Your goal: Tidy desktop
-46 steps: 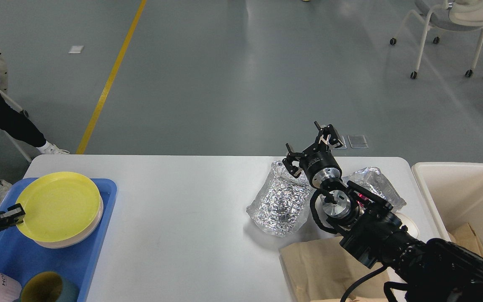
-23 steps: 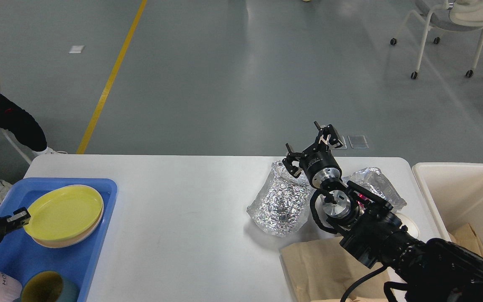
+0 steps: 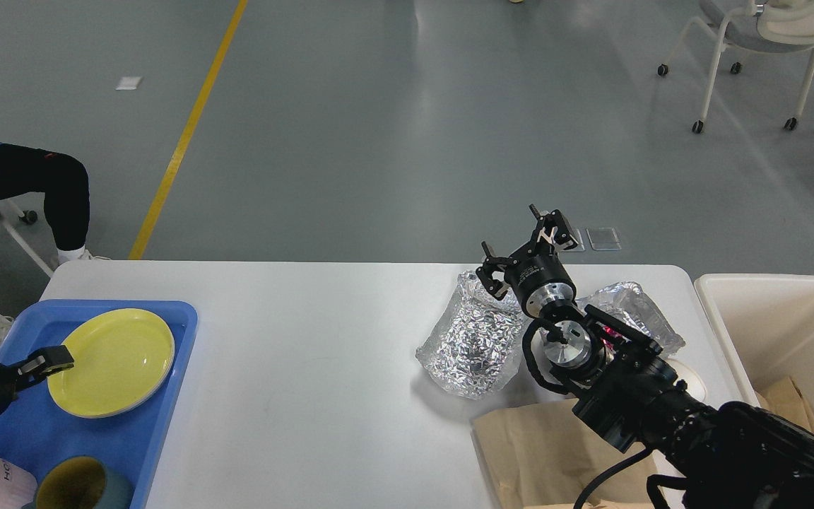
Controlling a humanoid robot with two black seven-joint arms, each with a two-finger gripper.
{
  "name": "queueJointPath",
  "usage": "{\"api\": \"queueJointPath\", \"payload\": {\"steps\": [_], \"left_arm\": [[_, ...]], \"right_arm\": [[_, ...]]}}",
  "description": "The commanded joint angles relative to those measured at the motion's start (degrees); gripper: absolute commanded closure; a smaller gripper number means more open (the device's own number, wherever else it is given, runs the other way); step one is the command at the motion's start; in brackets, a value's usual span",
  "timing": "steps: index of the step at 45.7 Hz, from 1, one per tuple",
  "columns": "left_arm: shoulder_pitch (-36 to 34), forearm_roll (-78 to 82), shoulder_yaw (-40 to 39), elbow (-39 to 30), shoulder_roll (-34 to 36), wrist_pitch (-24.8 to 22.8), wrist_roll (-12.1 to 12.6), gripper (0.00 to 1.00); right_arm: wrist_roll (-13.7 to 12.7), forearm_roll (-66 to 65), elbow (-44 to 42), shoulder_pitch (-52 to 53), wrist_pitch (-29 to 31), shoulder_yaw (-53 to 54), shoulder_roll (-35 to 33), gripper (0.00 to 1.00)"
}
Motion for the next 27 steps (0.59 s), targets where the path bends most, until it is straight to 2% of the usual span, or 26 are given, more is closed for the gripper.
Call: {"api": "queueJointPath", "payload": {"steps": [1, 6, 8, 13, 20, 25, 27], "left_arm": [[-3.10, 0.15, -2.15, -1.02, 1.42, -7.72, -0.62, 0.04], [-6.00, 0.33, -9.87, -1.20, 8.18, -15.11, -0.62, 0.04], [-6.88, 0.24, -16.78, -1.20, 12.21, -19.57, -0.62, 0.04], [-5.92, 0.24, -26.57, -1.11, 16.54, -25.22, -0.53, 0.04], [-5.57, 0.24, -35.27, -1.11, 17.25, -27.16, -0.62, 0.04], [-3.03, 0.24, -45.03, -1.20, 16.28, -27.86, -0.27, 0.04], [-0.48, 0.33, -50.12, -1.20, 15.58, -28.92, -0.97, 0.03]], "right_arm": [[0.00, 0.00, -0.05, 0.00, 0.00, -0.09, 0.00, 0.00], [0.00, 0.00, -0.05, 0.00, 0.00, 0.00, 0.00, 0.00], [0.00, 0.00, -0.05, 0.00, 0.00, 0.00, 0.00, 0.00], [0.00, 0.00, -0.05, 0.00, 0.00, -0.09, 0.00, 0.00], [0.00, 0.00, -0.05, 0.00, 0.00, 0.00, 0.00, 0.00], [0.00, 0.00, -0.05, 0.00, 0.00, -0.09, 0.00, 0.00], [0.00, 0.00, -0.05, 0.00, 0.00, 0.00, 0.00, 0.00]]}}
